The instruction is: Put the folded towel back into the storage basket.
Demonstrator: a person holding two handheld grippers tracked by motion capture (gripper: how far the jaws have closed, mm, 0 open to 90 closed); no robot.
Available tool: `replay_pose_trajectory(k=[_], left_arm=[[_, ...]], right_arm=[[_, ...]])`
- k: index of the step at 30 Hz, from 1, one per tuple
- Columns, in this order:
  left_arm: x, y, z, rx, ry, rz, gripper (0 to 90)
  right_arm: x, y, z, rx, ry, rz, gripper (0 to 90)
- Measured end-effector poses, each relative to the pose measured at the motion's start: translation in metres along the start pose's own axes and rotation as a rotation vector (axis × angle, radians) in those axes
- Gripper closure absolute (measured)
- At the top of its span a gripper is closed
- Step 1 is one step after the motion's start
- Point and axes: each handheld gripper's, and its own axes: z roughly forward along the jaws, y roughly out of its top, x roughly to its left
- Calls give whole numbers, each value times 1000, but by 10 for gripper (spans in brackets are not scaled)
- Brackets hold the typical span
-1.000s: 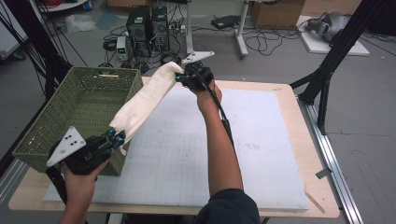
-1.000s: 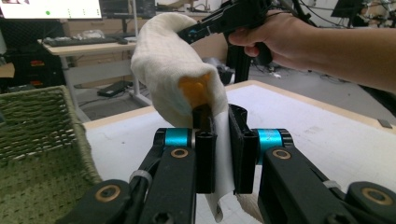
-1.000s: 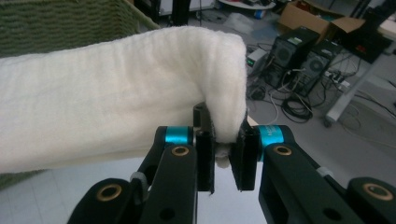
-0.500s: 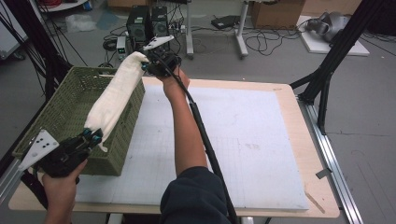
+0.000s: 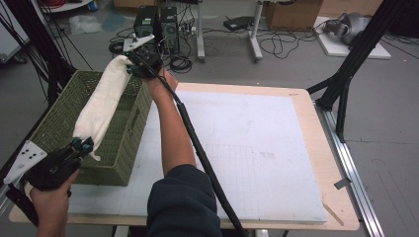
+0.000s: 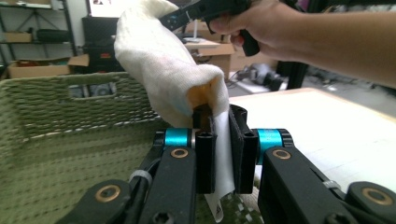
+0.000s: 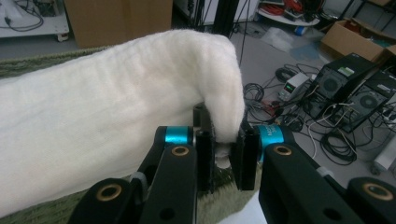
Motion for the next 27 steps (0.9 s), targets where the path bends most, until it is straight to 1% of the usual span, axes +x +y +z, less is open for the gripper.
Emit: replay_pose_trajectory(k=[4,5,6,7,8,10,11,12,13,14,15,16,17,18,19,20,21,23,25,27], left_arm=[[4,-1,-2,11,23,9,821],[5,-1,-2,14,32,13,821],[7,-1,-3,14,38,13,821],[9,-1,-4,16,45,18,821],[12,-1,-4,16,53,13,821],[17,-2,-6,13,67,-13,821],[19,-3,-7,13,78,-16,820],[21,-4,-8,23,91,-21,814],[23,-4,-9,28,105,-34,794],[25,-4,-10,15,120,-55,739],[26,-4,-13,-2,147,-81,518],[27,-4,-15,-20,172,-94,456],[28,-3,-17,-28,194,-93,456],[29,-1,-19,-34,216,-90,406],[30,0,-22,-45,228,-88,362],[31,2,-24,-56,230,-90,362],[31,4,-26,-67,229,-99,362],[30,6,-27,-82,219,-105,360],[29,7,-26,-72,203,-101,356],[28,7,-23,-63,179,-115,336]], right_arm=[[7,6,17,9,1,-7,818],[11,7,26,14,2,-1,819],[11,7,26,14,2,-1,819],[14,8,35,21,3,5,819],[14,8,35,21,3,5,819],[17,12,42,18,6,6,819],[18,14,45,18,8,6,818],[20,15,48,17,6,0,818],[23,17,50,20,-11,-10,816],[25,17,53,27,-30,-10,806],[28,15,58,47,-54,-6,659],[30,13,60,54,-56,6,564],[30,13,60,54,-56,6,564],[30,12,61,51,-53,17,508],[30,10,59,52,-25,23,466],[30,10,59,52,-25,23,466],[30,10,56,49,-20,21,428],[26,9,47,28,4,44,399],[21,5,36,20,24,56,378],[17,-2,23,23,31,59,350]])
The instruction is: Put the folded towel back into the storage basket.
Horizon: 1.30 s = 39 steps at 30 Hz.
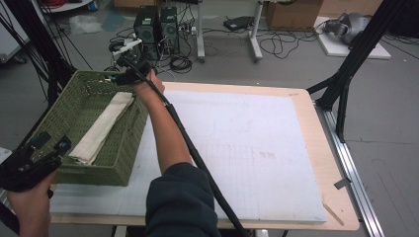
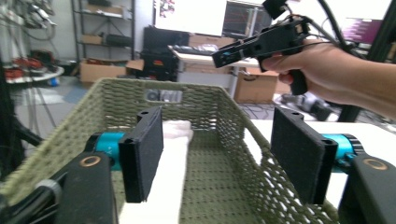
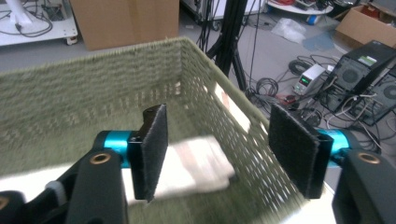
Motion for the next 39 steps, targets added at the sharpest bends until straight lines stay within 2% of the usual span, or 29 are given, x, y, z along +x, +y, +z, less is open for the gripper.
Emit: replay_pose_trajectory(k=[2,5,7,9,11,14,18,20,22,24,27,34,37,39], left_arm=[[-4,0,2,5,-24,-6,310],[-12,4,6,11,-71,3,273],[-19,5,10,17,-109,-7,231],[-27,7,13,25,-144,-5,203],[-35,8,18,37,-192,-4,169],[-47,7,26,57,-283,-14,169],[-66,6,36,84,-340,18,169],[-76,4,43,85,-375,12,169],[-88,2,49,85,-423,9,170],[-101,-1,56,102,-457,34,170],[-121,-6,66,127,-502,78,171],[-153,-21,85,160,-588,99,171],[-161,-31,94,187,-608,113,171],[-166,-38,99,206,-616,111,171]], right_arm=[[-6,-7,-14,-4,18,9,340],[-15,-18,-39,0,12,30,285],[-21,-24,-57,0,-3,33,249],[-28,-29,-77,9,-5,42,238],[-36,-35,-99,12,-13,48,216],[-46,-46,-135,-9,-24,70,204],[-58,-75,-182,-2,-64,78,204],[-63,-93,-204,-15,-75,116,204],[-66,-113,-224,-24,-102,134,204],[-69,-134,-241,-23,-121,162,204],[-69,-160,-265,-45,-149,176,204],[-59,-207,-314,-54,-229,173,178],[-50,-232,-331,-43,-271,167,175],[-44,-252,-342,-38,-284,169,175]])
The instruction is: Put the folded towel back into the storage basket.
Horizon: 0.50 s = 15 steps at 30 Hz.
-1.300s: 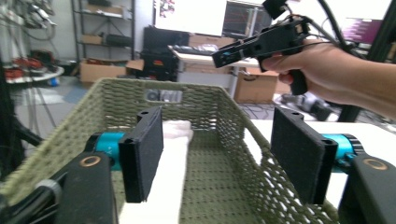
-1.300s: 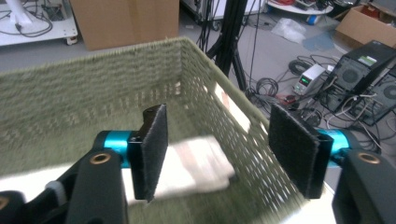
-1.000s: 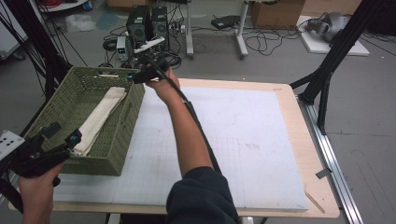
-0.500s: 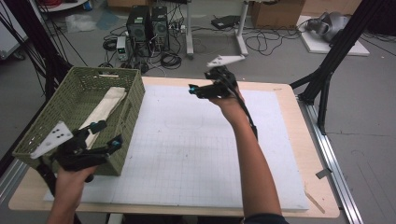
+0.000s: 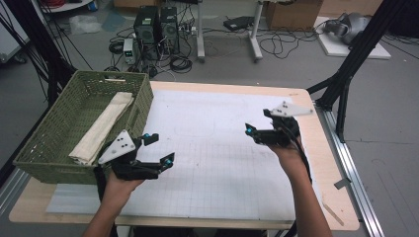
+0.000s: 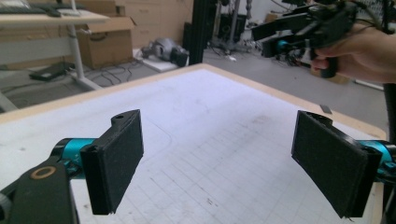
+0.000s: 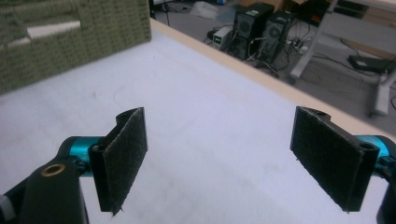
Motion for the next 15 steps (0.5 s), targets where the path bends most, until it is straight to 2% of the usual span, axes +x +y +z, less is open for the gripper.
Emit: replay_pose_trajectory(k=[5,7,13,15], left_arm=[[-1,-11,19,26,-21,-2,172],[0,-16,26,35,-24,-1,173],[1,-28,38,48,-16,13,174],[1,-32,40,48,-13,17,177]], right_arm=[[-4,-46,-26,34,-45,37,171],[-7,-60,-36,24,-61,55,171],[-15,-82,-63,-10,-114,109,160],[-15,-86,-68,-8,-136,110,160]])
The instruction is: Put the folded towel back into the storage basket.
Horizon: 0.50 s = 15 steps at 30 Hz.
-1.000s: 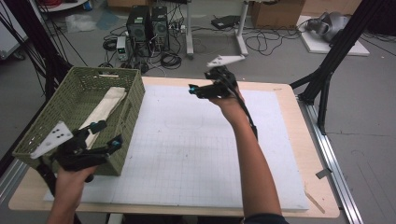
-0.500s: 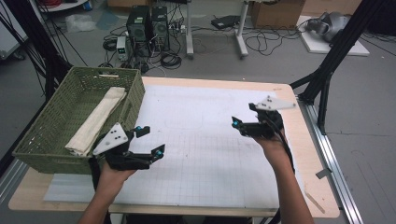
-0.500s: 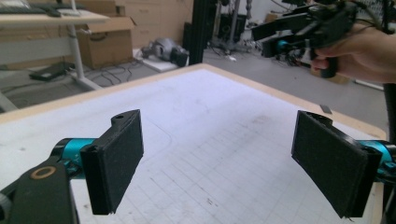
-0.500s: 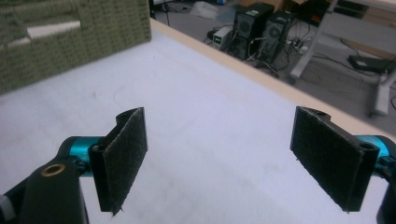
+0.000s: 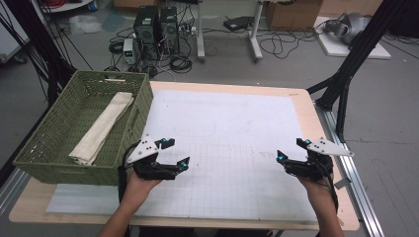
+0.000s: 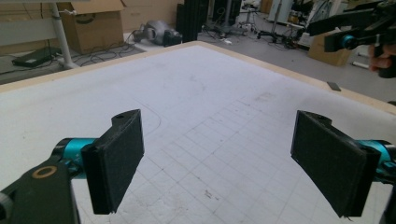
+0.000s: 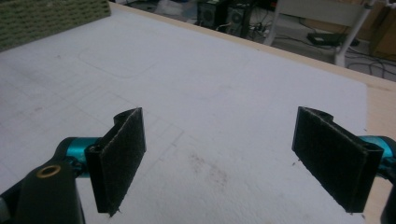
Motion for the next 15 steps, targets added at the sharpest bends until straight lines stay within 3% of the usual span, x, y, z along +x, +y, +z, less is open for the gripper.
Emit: replay_pose_trajectory(k=[6,12,15], left_arm=[[-1,-11,7,22,2,9,177],[-4,-16,12,33,-1,14,177],[-5,-16,13,31,-3,18,177]], right_arm=[[4,-22,-10,6,-37,-1,160],[14,-47,-9,15,-29,-6,160],[15,-46,-7,30,-30,-20,160]])
